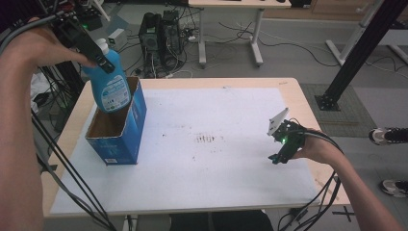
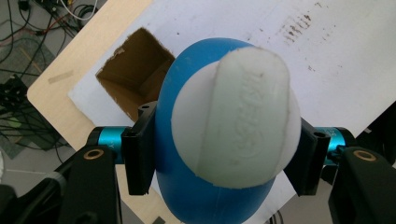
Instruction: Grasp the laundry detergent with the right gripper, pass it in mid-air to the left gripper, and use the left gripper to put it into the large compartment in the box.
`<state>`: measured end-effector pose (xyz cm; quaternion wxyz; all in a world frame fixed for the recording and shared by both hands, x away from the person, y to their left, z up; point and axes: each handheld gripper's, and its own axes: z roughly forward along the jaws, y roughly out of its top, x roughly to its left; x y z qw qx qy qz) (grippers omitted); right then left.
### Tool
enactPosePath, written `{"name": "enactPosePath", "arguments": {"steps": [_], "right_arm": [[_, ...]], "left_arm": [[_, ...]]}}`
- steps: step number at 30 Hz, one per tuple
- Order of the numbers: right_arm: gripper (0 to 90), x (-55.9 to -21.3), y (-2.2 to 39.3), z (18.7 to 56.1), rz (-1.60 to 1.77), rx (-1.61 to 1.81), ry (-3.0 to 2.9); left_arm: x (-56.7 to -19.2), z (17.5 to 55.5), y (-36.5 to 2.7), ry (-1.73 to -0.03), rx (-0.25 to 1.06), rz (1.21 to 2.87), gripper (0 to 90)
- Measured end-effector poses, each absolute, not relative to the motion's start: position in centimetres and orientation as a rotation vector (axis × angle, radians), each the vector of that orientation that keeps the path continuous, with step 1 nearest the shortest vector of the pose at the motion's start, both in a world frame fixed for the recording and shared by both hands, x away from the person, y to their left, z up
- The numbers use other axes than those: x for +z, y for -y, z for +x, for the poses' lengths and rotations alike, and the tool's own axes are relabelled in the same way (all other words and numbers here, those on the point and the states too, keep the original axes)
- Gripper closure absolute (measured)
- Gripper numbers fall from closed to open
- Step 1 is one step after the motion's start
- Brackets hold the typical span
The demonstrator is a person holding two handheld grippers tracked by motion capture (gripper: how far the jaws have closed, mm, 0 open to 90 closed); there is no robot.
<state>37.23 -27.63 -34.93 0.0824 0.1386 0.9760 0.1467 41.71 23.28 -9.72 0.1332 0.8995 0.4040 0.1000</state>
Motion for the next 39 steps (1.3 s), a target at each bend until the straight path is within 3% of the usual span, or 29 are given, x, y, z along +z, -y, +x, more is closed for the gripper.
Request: {"name": "enactPosePath", "arguments": {"steps": [24, 39], "right_arm": [[13.0, -35.7, 27.9, 36.6, 0.43, 0.446, -2.904], [13.0, -36.1, 27.7, 36.6, 0.433, 0.41, -2.926]], "left_arm": [[-16.3, 42.0, -25.4, -1.267, 0.242, 2.562, 37.5], [-21.6, 42.6, -25.6, -1.223, 0.194, 2.611, 37.4]]}}
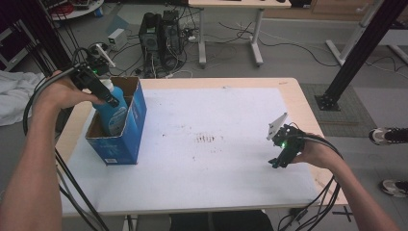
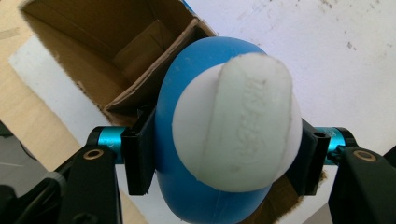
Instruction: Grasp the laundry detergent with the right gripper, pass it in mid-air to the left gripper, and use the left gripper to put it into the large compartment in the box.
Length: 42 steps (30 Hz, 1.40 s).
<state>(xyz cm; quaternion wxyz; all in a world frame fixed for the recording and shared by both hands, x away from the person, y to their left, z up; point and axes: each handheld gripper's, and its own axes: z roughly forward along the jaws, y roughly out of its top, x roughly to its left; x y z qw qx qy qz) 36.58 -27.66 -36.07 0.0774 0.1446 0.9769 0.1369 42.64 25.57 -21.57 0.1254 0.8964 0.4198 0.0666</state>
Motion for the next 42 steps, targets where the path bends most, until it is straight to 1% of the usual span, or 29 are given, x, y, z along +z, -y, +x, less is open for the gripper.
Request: {"name": "enactPosePath", "arguments": {"steps": [9, 15, 22, 27, 28, 34, 35, 38, 40, 42], "right_arm": [[13.0, -36.5, 27.8, 36.5, 0.439, 0.4, -2.932], [13.0, -36.7, 27.8, 36.4, 0.449, 0.397, -2.936], [13.0, -36.9, 27.8, 36.4, 0.448, 0.393, -2.939], [13.0, -36.9, 27.8, 36.4, 0.449, 0.383, -2.943], [13.0, -36.9, 27.8, 36.4, 0.447, 0.381, -2.943], [13.0, -37.1, 27.7, 36.4, 0.453, 0.386, -2.942], [13.0, -37.1, 27.7, 36.4, 0.447, 0.384, -2.944], [13.0, -37.1, 27.7, 36.4, 0.456, 0.38, -2.943], [13.0, -37.1, 27.7, 36.5, 0.45, 0.381, -2.943], [13.0, -37.2, 27.7, 36.4, 0.464, 0.404, -2.931]], "left_arm": [[-23.7, 42.7, -25.4, -1.167, 0.178, 2.659, 37.5], [-24.9, 42.7, -25.5, -1.159, 0.159, 2.669, 37.4], [-25.7, 42.7, -25.7, -1.131, 0.141, 2.704, 37.4], [-26.4, 42.6, -25.8, -1.151, 0.134, 2.676, 37.4], [-26.4, 42.7, -25.9, -1.123, 0.132, 2.717, 37.4], [-27.1, 42.7, -25.9, -1.107, 0.119, 2.717, 37.4], [-27.1, 42.8, -26.0, -1.088, 0.115, 2.744, 37.4], [-27.3, 42.8, -26.1, -1.1, 0.117, 2.717, 37.4], [-27.3, 42.8, -26.1, -1.075, 0.108, 2.74, 37.4], [-27.5, 42.7, -26.0, -1.1, 0.11, 2.712, 37.4]]}}
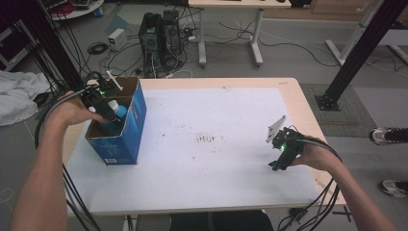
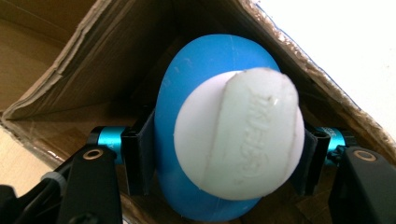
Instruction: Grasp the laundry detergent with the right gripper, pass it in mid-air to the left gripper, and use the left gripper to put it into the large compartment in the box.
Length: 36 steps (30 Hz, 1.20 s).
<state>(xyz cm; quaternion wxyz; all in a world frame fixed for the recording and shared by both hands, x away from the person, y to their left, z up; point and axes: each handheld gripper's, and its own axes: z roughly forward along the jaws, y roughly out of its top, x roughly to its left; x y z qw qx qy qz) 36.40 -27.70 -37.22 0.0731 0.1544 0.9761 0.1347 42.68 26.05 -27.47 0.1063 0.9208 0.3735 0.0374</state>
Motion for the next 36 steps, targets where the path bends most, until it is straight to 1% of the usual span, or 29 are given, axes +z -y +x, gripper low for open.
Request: {"name": "enactPosePath", "arguments": {"steps": [3, 6, 7, 10, 13, 17, 19, 22, 26, 36], "right_arm": [[13.0, -37.1, 27.67, 36.43, 0.451, 0.386, -2.938], [13.0, -37.11, 27.63, 36.37, 0.459, 0.385, -2.939], [13.0, -37.11, 27.63, 36.38, 0.454, 0.383, -2.94], [13.0, -37.1, 27.53, 36.37, 0.447, 0.389, -2.939], [13.0, -37.08, 27.48, 36.33, 0.449, 0.39, -2.937], [13.0, -37.09, 27.47, 36.35, 0.45, 0.384, -2.937], [13.0, -37.08, 27.5, 36.32, 0.454, 0.391, -2.936], [13.0, -37.05, 27.54, 36.33, 0.459, 0.392, -2.934], [13.0, -37.03, 27.56, 36.33, 0.45, 0.391, -2.935], [13.0, -37.08, 27.56, 36.32, 0.455, 0.388, -2.935]], "left_arm": [[-27.33, 42.66, -26.14, -1.066, 0.112, 2.749, 37.3], [-27.31, 42.53, -26.11, -1.057, 0.115, 2.758, 37.3], [-27.41, 42.37, -26.04, -1.07, 0.119, 2.736, 37.3], [-27.32, 42.36, -26.05, -1.045, 0.121, 2.763, 37.2], [-27.43, 42.23, -25.83, -1.053, 0.135, 2.747, 37.2], [-27.34, 42.35, -25.85, -1.044, 0.131, 2.767, 37.1], [-27.45, 42.28, -25.74, -1.061, 0.132, 2.745, 37.0], [-27.33, 42.43, -25.77, -1.051, 0.127, 2.77, 36.9], [-27.48, 42.37, -25.74, -1.066, 0.13, 2.741, 36.8], [-27.47, 42.43, -25.75, -1.055, 0.143, 2.761, 35.8]]}}
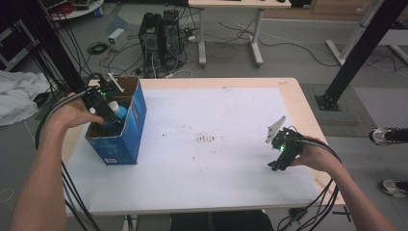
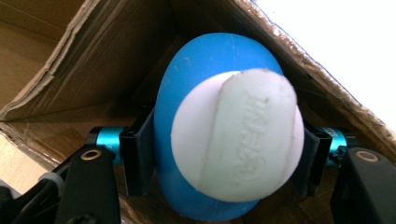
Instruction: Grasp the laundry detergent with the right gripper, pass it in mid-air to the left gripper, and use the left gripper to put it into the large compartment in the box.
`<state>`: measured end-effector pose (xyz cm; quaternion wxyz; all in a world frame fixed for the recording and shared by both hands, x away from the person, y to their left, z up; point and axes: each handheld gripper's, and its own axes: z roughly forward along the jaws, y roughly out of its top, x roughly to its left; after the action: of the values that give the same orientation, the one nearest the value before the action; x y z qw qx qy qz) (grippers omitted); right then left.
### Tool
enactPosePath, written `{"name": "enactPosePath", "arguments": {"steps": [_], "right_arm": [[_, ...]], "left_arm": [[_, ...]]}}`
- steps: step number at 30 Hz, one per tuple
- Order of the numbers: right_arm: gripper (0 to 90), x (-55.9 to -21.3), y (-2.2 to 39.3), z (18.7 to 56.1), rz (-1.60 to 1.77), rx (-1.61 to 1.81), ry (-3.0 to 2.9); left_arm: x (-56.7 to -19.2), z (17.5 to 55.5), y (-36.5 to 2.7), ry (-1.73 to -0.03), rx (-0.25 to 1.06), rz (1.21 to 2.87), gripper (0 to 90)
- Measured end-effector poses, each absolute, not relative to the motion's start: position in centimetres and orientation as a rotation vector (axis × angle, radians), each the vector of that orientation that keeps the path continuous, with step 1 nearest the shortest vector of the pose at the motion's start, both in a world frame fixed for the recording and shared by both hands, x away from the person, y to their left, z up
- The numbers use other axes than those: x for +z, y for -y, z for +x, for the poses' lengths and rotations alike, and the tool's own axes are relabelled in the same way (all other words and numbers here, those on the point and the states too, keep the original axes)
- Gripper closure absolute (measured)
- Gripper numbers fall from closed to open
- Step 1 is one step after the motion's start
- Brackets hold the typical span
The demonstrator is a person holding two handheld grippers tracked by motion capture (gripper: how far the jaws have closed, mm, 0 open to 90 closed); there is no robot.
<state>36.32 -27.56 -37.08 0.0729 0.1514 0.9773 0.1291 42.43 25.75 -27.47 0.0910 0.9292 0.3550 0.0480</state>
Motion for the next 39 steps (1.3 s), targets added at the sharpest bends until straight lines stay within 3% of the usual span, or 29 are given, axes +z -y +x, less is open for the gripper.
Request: {"name": "enactPosePath", "arguments": {"steps": [21, 35, 39], "right_arm": [[13.0, -37.2, 27.7, 36.2, 0.465, 0.388, -2.932], [13.0, -37.2, 27.9, 36.2, 0.471, 0.392, -2.928], [13.0, -37.1, 27.8, 36.2, 0.453, 0.388, -2.931]], "left_arm": [[-27.1, 42.4, -25.7, -1.026, 0.081, 2.781, 29.5], [-24.5, 41.5, -25.4, -1.018, 0.162, 2.749, 23.1], [-23.3, 41.2, -25.1, -1.027, 0.251, 2.756, 23.0]]}}
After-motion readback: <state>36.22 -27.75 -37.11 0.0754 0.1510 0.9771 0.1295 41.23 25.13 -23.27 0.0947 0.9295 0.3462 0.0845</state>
